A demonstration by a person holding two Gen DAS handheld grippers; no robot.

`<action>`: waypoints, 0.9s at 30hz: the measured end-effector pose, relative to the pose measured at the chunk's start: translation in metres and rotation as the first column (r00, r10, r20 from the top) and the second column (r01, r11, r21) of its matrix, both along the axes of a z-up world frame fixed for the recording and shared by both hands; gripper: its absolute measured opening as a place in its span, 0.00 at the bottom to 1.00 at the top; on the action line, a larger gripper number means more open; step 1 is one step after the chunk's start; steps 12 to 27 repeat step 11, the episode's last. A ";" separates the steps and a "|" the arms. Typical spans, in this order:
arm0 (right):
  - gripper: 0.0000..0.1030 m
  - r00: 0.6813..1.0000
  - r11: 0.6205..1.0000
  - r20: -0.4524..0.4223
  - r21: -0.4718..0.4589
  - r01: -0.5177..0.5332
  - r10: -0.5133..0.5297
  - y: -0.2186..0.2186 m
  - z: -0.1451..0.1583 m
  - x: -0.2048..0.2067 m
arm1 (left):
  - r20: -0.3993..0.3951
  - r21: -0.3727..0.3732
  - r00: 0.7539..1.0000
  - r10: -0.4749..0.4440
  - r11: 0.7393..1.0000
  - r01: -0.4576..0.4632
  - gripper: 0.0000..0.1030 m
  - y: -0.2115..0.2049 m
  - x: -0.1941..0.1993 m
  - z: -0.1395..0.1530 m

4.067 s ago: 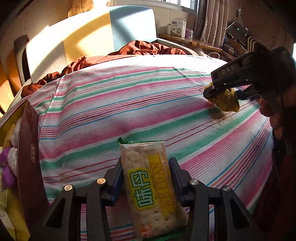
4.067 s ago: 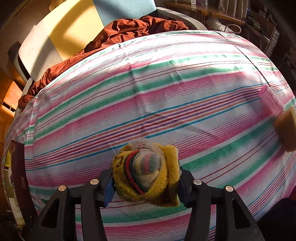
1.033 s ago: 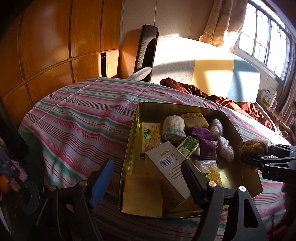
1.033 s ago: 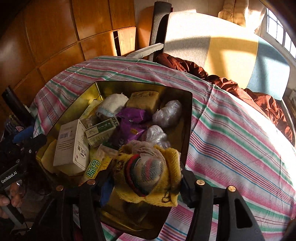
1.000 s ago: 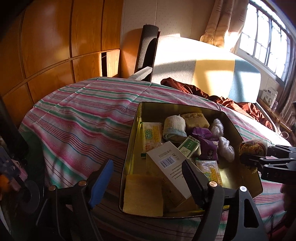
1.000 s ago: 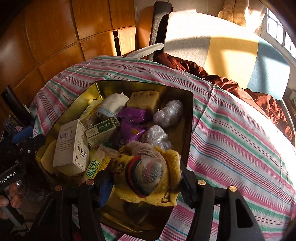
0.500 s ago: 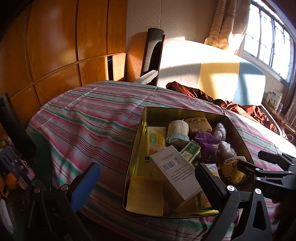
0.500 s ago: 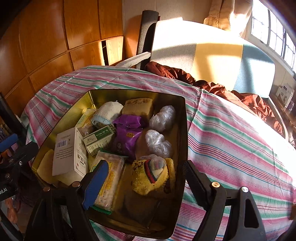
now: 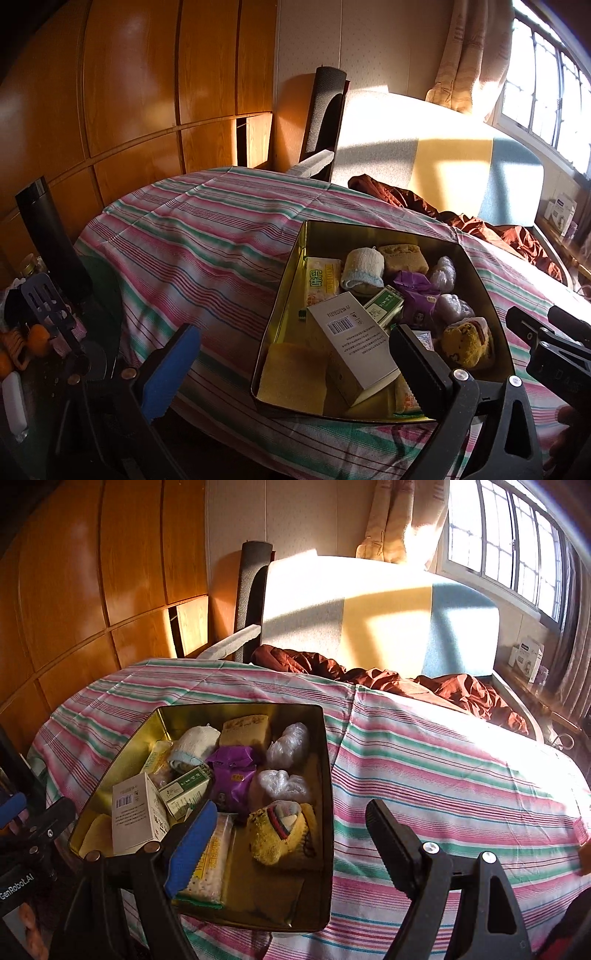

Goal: Organize objects
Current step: 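Lower the yellow knitted toy into the gold tray and open the right gripper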

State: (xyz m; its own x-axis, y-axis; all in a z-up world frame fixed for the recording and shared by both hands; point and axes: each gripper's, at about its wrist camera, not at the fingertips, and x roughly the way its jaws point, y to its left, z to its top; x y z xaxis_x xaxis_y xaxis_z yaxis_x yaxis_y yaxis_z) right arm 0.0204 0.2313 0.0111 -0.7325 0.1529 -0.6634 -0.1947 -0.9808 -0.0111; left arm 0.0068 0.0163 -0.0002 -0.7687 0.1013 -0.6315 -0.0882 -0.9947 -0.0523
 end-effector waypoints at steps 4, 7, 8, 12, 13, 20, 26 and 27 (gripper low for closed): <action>0.82 1.000 1.000 0.009 0.007 -0.008 0.008 -0.006 -0.003 -0.001 | -0.023 -0.015 1.000 0.008 1.000 -0.008 1.00 -0.002 0.004 -0.001; 0.82 1.000 1.000 0.018 0.015 -0.016 0.015 -0.011 -0.006 -0.003 | -0.035 -0.018 0.999 -0.001 1.000 0.000 0.99 -0.002 0.006 0.000; 0.82 1.000 1.000 0.020 0.016 -0.018 0.018 -0.013 -0.007 -0.003 | -0.039 -0.021 0.999 -0.003 1.000 0.002 0.99 -0.002 0.007 0.000; 0.82 0.999 1.000 0.023 0.016 -0.023 0.023 -0.015 -0.009 -0.003 | -0.034 -0.019 0.999 -0.018 1.000 0.018 1.00 -0.001 0.007 0.000; 0.82 0.999 1.000 0.023 0.016 -0.023 0.023 -0.015 -0.009 -0.003 | -0.034 -0.019 0.999 -0.018 1.000 0.018 1.00 -0.001 0.007 0.000; 0.82 0.999 1.000 0.023 0.016 -0.023 0.023 -0.015 -0.009 -0.003 | -0.034 -0.019 0.999 -0.018 1.000 0.018 1.00 -0.001 0.007 0.000; 0.82 0.999 1.000 0.023 0.016 -0.023 0.023 -0.015 -0.009 -0.003 | -0.034 -0.019 0.999 -0.018 1.000 0.018 1.00 -0.001 0.007 0.000; 0.82 0.999 1.000 0.023 0.016 -0.023 0.023 -0.015 -0.009 -0.003 | -0.034 -0.019 0.999 -0.018 1.000 0.018 1.00 -0.001 0.007 0.000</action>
